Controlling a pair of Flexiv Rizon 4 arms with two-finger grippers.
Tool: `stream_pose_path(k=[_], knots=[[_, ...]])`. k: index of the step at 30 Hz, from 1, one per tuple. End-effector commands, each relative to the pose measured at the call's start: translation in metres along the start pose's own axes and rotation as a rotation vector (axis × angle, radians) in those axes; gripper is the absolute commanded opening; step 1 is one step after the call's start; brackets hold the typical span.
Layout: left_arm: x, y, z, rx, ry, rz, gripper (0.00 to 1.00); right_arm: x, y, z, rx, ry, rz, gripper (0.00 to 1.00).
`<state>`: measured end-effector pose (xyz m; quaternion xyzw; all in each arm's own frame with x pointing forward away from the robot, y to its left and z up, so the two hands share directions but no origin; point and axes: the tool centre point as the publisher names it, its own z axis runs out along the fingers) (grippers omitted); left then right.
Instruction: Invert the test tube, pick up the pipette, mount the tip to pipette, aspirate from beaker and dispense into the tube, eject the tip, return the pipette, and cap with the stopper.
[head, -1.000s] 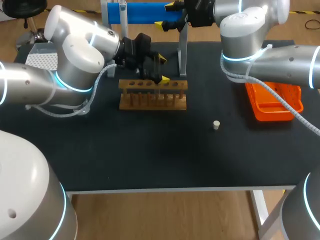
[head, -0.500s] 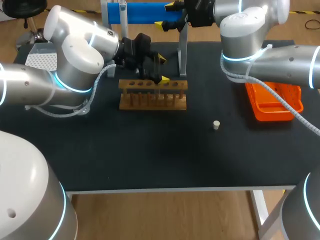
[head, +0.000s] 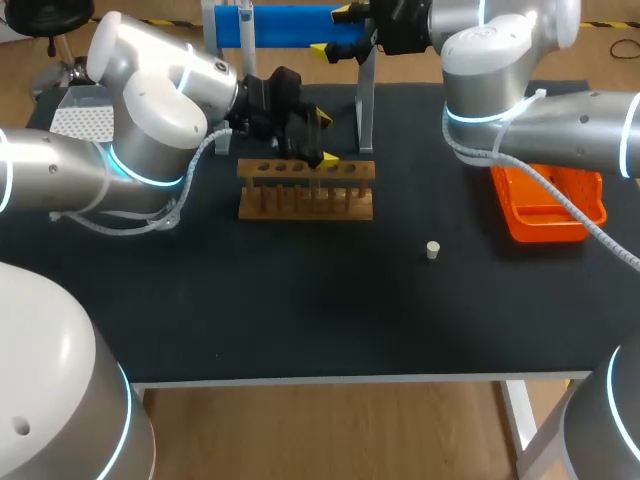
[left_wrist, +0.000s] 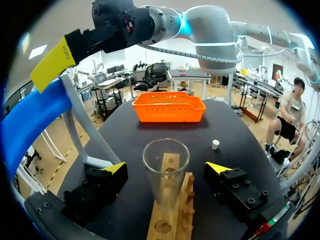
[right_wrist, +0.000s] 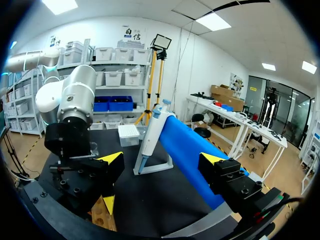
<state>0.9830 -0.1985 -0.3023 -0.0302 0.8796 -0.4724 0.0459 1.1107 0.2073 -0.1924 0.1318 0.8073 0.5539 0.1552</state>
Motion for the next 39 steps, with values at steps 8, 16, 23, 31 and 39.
stream_pose_path(k=[8,16,23,31,39], knots=[[0.000,0.000,0.000,-0.001,0.000,-0.001,1.00,0.028,-0.043,-0.101,0.015,-0.011,-0.010,1.00],[0.000,0.000,0.000,-0.001,0.000,-0.001,1.00,0.053,-0.081,-0.171,-0.008,-0.008,0.020,1.00],[0.000,0.000,0.000,-0.001,0.000,-0.001,1.00,0.082,-0.115,-0.229,-0.007,0.001,0.050,1.00],[0.000,0.000,0.000,-0.001,0.000,-0.001,1.00,0.118,-0.143,-0.276,0.027,0.008,0.064,1.00],[0.000,0.000,0.000,-0.001,0.000,-0.001,1.00,0.154,-0.172,-0.293,0.075,0.023,0.078,1.00]])
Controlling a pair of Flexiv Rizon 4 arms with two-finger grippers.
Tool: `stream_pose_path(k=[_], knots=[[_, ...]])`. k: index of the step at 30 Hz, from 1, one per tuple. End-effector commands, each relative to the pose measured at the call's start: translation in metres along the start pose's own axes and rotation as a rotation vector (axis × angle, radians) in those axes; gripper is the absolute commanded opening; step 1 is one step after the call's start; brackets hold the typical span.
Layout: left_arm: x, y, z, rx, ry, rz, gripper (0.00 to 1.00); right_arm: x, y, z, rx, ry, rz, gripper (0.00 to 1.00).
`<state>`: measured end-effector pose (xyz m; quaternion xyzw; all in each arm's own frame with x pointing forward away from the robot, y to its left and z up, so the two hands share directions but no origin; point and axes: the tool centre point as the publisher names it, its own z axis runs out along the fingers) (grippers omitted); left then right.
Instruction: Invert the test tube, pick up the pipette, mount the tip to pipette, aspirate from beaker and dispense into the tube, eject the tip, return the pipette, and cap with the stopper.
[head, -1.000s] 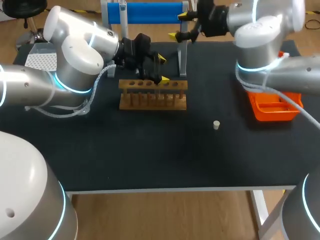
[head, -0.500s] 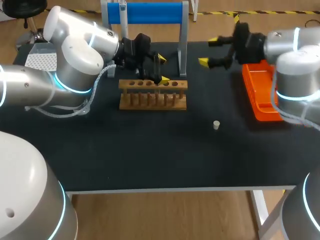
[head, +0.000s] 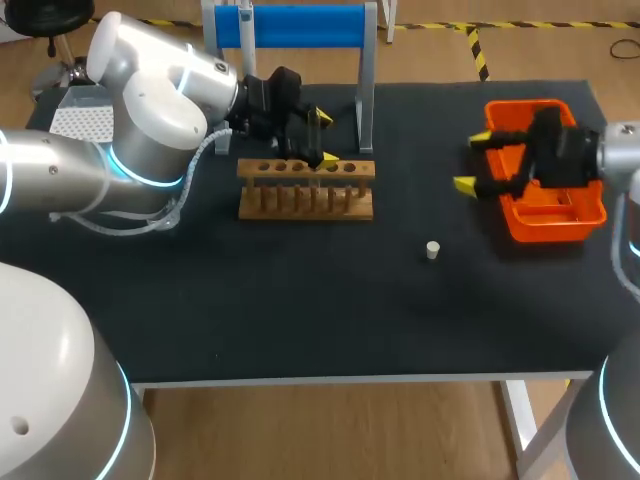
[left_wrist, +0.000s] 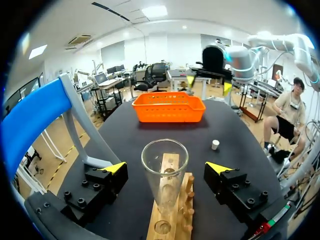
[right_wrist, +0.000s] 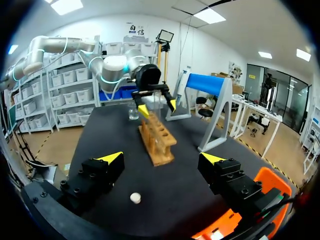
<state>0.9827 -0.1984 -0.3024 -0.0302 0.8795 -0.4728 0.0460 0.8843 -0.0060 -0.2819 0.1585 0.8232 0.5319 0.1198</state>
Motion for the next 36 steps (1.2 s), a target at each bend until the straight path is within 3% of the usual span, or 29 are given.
stream_pose_path(k=[1,14,23,36], knots=[[0.000,0.000,0.001,-0.002,0.000,-0.001,1.00,0.023,-0.013,-0.050,0.011,-0.001,0.006,1.00],[0.000,0.000,0.001,-0.002,0.000,-0.001,1.00,0.050,-0.053,-0.023,0.079,-0.004,0.020,1.00],[0.000,0.000,0.001,-0.002,0.000,-0.001,1.00,0.057,-0.075,-0.005,0.106,-0.029,0.063,1.00],[0.000,0.000,0.001,-0.002,0.000,-0.001,1.00,0.067,-0.091,0.017,0.164,-0.046,0.054,1.00]])
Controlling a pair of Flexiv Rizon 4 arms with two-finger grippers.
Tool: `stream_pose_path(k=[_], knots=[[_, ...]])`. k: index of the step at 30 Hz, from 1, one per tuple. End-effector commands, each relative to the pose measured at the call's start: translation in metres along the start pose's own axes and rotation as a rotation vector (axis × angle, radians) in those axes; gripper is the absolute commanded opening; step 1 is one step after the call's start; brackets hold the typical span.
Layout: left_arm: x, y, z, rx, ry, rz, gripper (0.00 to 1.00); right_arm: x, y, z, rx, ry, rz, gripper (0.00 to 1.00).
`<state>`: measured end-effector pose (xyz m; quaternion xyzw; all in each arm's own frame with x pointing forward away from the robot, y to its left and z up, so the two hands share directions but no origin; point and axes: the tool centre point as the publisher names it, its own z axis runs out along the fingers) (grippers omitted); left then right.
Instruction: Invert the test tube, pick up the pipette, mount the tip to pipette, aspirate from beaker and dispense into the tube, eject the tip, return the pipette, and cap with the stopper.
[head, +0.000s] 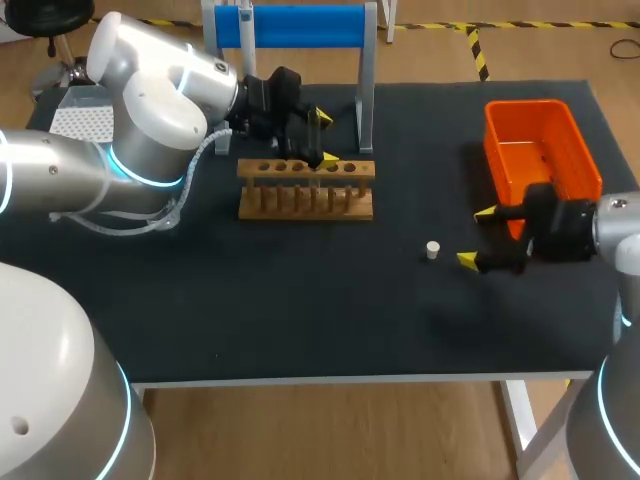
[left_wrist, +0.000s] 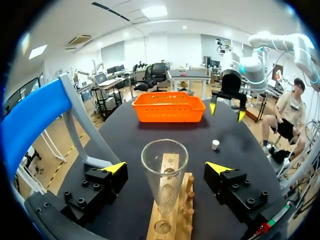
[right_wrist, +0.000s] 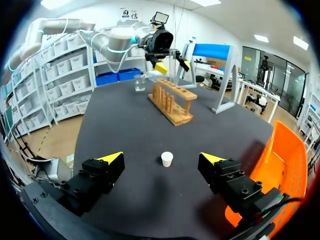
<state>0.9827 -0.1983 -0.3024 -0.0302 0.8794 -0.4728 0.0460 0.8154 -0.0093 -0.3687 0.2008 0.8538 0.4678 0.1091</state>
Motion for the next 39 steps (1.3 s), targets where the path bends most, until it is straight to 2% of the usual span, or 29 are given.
stream_pose_path(k=[1,22,39], knots=[[0.000,0.000,0.001,-0.002,0.000,-0.001,1.00,0.003,0.000,0.012,0.013,-0.006,-0.004,1.00],[0.000,0.000,0.001,-0.002,0.000,-0.001,1.00,0.006,-0.008,0.038,0.064,-0.024,0.003,1.00],[0.000,0.000,0.001,-0.002,0.000,-0.001,1.00,0.002,-0.016,0.053,0.041,-0.058,0.021,1.00]])
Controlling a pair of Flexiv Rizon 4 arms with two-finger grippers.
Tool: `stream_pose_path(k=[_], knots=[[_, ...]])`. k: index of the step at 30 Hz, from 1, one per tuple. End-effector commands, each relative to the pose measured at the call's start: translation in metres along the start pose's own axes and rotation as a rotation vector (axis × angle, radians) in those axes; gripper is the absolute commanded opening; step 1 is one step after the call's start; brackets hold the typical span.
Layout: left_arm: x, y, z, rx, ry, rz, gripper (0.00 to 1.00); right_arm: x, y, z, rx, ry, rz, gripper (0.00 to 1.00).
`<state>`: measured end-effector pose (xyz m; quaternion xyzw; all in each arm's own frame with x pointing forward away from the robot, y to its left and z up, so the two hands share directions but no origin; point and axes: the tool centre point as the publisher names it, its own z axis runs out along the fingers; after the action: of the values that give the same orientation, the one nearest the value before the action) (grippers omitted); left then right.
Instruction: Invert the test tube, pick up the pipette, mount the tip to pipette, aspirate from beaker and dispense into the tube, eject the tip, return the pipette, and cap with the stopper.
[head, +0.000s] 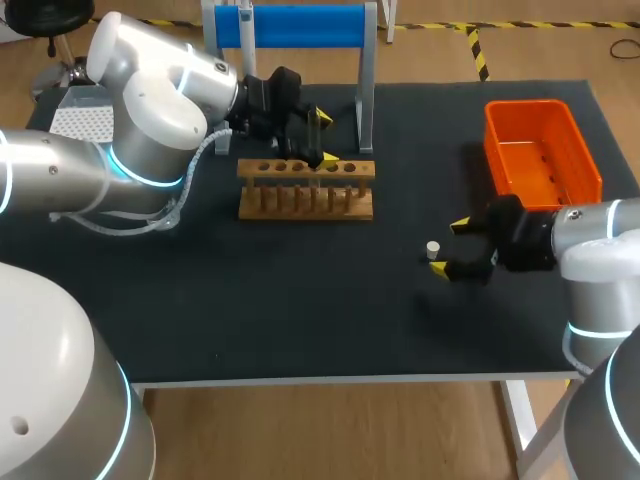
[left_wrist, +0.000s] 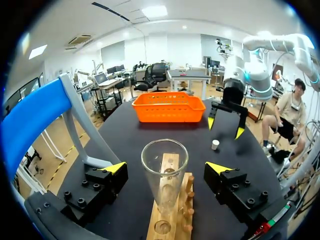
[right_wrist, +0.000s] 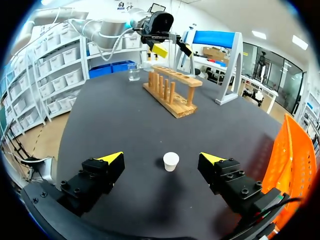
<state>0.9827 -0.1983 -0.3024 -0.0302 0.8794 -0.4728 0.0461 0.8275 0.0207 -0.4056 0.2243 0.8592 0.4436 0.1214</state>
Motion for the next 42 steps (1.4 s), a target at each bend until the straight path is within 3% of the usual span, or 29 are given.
stream_pose_path(k=[1,21,26,28,31,34,42], knots=[[0.000,0.000,0.001,-0.002,0.000,-0.001,1.00,0.000,-0.002,0.007,-0.006,-0.007,0.001,1.00],[0.000,0.000,0.001,-0.002,0.000,-0.001,1.00,-0.002,-0.004,0.023,0.016,0.004,0.004,1.00],[0.000,0.000,0.001,-0.002,0.000,-0.001,1.00,-0.002,-0.005,0.026,0.023,0.005,0.006,0.93],[0.000,0.000,0.001,-0.002,0.000,-0.001,1.00,-0.002,-0.004,0.028,0.025,0.006,0.006,0.85],[0.000,0.000,0.001,-0.002,0.000,-0.001,1.00,-0.002,-0.004,0.029,0.027,0.006,0.006,0.84],[0.000,0.000,0.001,-0.002,0.000,-0.001,1.00,-0.003,-0.005,0.031,0.029,0.007,0.006,0.71],[0.000,0.000,0.001,-0.002,0.000,-0.001,1.00,-0.005,-0.005,0.032,0.034,0.006,0.012,0.73]])
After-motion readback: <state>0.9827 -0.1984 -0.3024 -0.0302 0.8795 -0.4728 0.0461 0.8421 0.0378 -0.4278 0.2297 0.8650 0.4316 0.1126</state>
